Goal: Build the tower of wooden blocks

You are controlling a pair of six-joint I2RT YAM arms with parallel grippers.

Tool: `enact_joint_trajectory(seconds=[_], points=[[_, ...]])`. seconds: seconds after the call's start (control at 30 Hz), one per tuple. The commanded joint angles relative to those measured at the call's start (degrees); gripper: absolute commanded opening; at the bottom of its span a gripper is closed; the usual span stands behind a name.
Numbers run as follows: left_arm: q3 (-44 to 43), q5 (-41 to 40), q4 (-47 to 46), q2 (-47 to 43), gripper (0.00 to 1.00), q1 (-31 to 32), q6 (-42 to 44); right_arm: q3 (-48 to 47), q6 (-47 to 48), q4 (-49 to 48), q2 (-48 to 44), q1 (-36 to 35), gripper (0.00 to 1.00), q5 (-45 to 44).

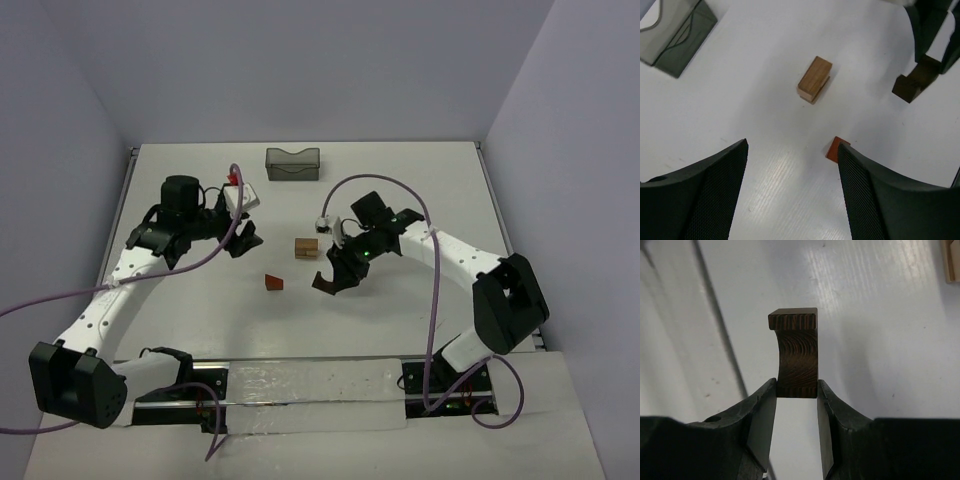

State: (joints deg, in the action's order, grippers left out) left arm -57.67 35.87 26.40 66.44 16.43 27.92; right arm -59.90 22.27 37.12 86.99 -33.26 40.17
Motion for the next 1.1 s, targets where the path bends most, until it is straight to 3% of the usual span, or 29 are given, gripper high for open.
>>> enact_joint_trajectory(seconds=[0.0, 0.1, 0.2, 0.27, 0.43, 0.53, 0.63, 0.83, 1.07], points=[[-0.9, 0.0, 0.3, 0.2, 0.77, 4.3, 7.3, -5.5, 4.3, 9.8, -0.8, 6.4, 0.03, 15.7], [-2.2, 1.1, 1.9, 0.7, 0.77, 5.3, 9.8, -8.2, 9.2, 18.9, 1.5, 9.4, 0.03, 22.4], [-6.8, 2.0, 7.1, 1.8, 0.77, 5.6, 16.1, -15.2, 26.4, 36.2, 8.1, 12.9, 0.02, 33.7], [-7.6, 1.5, 7.5, 0.5, 0.78, 6.0, 19.2, -17.8, 29.6, 45.3, 11.8, 14.4, 0.01, 38.0], [-3.8, -5.4, 3.1, -6.2, 0.8, 12.2, 30.5, -16.3, 29.6, 45.8, 11.5, 15.6, 0.0, 41.1], [3.7, -11.8, -8.1, -12.5, 0.8, 19.4, 37.4, -16.0, 28.0, 45.7, 11.5, 15.7, 0.0, 42.7], [17.5, -17.8, -21.0, -19.7, 0.83, 27.1, 45.7, -15.8, 25.8, 45.7, 12.5, 15.8, 0.0, 44.0], [33.6, -25.0, -39.8, -26.5, 0.88, 40.6, 55.4, -14.6, 23.8, 45.7, 13.5, 15.1, 0.0, 46.4], [40.5, -28.0, -51.3, -25.1, 0.87, 49.9, 61.8, -14.2, 22.0, 45.7, 12.3, 11.2, 0.0, 47.2]])
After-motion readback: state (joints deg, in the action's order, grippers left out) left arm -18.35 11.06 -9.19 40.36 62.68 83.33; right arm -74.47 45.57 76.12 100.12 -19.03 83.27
